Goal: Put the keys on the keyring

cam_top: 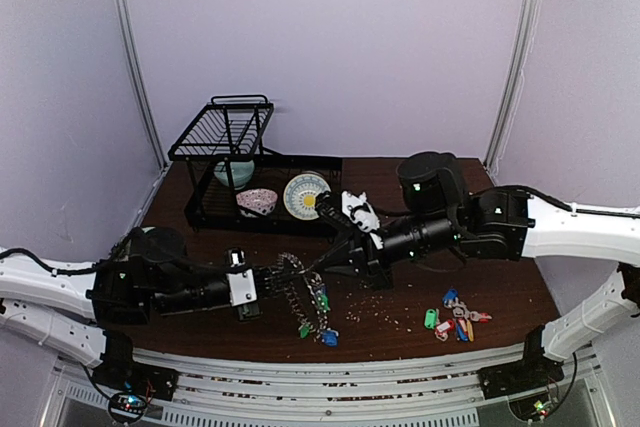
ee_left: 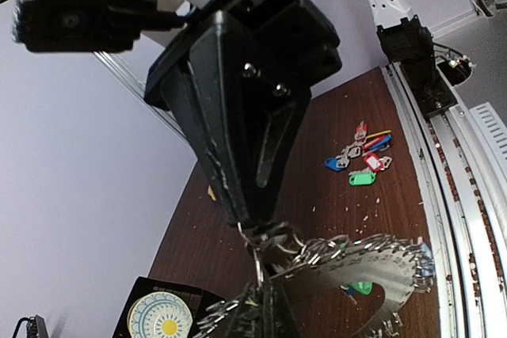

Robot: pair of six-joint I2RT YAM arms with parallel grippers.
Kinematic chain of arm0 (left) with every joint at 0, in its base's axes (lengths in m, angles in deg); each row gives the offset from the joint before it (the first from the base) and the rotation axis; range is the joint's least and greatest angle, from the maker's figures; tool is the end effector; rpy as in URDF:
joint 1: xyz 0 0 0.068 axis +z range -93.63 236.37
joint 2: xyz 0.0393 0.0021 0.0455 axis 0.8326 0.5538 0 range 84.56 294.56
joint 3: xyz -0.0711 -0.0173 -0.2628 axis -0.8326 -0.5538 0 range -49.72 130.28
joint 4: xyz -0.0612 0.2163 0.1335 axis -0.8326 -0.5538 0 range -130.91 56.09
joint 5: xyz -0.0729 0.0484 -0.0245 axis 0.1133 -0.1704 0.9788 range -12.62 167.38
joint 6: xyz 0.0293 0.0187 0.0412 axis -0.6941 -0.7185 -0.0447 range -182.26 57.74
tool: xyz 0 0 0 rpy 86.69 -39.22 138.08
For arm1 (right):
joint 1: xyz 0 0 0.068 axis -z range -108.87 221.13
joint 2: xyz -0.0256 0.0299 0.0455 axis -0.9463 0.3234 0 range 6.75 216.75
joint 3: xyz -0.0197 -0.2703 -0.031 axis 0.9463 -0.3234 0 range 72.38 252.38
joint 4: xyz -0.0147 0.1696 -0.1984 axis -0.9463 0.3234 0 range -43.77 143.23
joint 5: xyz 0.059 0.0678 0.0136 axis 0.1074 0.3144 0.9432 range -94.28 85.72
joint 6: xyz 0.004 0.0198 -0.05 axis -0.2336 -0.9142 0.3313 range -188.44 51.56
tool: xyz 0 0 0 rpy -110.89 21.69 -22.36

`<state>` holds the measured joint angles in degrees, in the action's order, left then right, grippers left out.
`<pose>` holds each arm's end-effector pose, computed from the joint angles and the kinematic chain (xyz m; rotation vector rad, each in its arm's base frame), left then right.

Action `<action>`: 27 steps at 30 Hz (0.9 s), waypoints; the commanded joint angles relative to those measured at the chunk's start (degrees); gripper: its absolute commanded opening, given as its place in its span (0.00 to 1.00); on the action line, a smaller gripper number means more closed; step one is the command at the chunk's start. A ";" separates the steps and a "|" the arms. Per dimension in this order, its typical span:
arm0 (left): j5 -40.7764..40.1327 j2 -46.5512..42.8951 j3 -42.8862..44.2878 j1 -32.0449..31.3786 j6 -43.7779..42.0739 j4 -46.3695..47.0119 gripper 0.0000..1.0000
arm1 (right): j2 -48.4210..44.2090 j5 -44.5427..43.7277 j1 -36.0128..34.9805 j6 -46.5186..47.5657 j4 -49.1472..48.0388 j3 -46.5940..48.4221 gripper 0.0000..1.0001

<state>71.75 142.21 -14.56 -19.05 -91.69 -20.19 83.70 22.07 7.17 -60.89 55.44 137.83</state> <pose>0.0629 -0.2276 0.2816 1.3405 1.1245 -0.5066 0.1226 0.2868 0.3431 -1.4508 1.4535 1.0803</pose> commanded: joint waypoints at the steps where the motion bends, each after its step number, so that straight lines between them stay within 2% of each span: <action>1: 2.45 -3.93 -1.64 -0.37 1.38 10.73 0.00 | 0.33 2.00 2.50 -0.24 0.91 -1.33 0.00; 7: 3.09 -3.51 -1.75 -0.39 2.06 11.71 0.00 | 1.97 3.80 2.71 0.03 2.12 -0.13 0.00; 13: -1.00 -1.86 -0.01 -0.39 4.09 9.90 0.00 | -0.46 4.43 2.75 1.10 2.43 -0.36 0.00; 20: -1.84 -0.43 1.90 -0.39 6.32 8.13 0.00 | -3.19 7.07 0.71 1.07 -1.90 -0.29 0.00; 27: 0.73 1.49 3.63 -0.34 13.36 8.61 0.00 | -1.50 7.36 -0.23 3.62 -1.00 1.51 0.00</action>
<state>70.88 143.24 -14.04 -19.18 -83.91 -16.02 81.56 28.14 7.19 -59.12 55.03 137.50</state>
